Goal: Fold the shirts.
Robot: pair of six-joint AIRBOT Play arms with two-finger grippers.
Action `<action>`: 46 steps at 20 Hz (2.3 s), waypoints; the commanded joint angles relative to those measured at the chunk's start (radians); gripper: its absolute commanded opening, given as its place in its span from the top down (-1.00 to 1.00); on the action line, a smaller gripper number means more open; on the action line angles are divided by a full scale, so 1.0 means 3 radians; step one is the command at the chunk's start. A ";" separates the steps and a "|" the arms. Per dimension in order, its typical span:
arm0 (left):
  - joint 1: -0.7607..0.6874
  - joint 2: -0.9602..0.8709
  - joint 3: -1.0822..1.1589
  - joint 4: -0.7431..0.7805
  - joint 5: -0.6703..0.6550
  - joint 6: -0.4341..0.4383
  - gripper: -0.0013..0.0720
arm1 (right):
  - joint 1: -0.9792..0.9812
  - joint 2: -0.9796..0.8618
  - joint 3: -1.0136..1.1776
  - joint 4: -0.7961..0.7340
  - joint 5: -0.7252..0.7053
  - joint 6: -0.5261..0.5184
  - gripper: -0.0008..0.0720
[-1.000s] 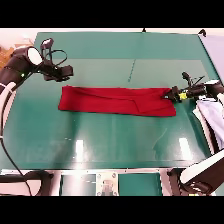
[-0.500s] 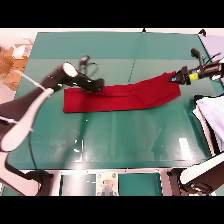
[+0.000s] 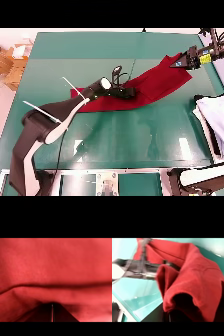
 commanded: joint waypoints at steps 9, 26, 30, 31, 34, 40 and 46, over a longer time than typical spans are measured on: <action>0.0409 -0.0118 0.0637 -0.0148 -0.1689 0.0048 0.89 | 0.0127 0.0121 0.0010 -0.0060 0.0001 0.0192 0.93; 0.1916 0.0823 0.1081 0.2848 -0.3548 0.0306 0.89 | 0.3399 -0.1119 -0.0552 0.0234 -0.3780 0.0328 -0.25; 0.2078 0.0823 0.1081 0.2786 -0.3559 0.0306 0.89 | 0.2997 -0.0970 -0.0509 -0.0140 -0.3099 0.0333 -0.17; 0.2098 0.0823 0.1081 0.2778 -0.3564 0.0305 0.89 | 0.2756 -0.0867 -0.0510 -0.0252 -0.2796 0.0395 -0.12; 0.2120 0.0823 0.1081 0.2738 -0.3558 0.0306 0.89 | 0.1895 -0.0586 -0.0539 -0.0532 -0.1956 0.0481 -0.12; 0.2120 0.0823 0.1081 0.2701 -0.3558 0.0278 0.89 | 0.0753 -0.0448 -0.1340 -0.0406 -0.1732 0.0455 -0.50; 0.2120 0.0823 0.1081 0.2626 -0.3558 0.0277 0.89 | 0.1048 -0.0835 -0.1752 0.0252 -0.1918 0.0088 -0.50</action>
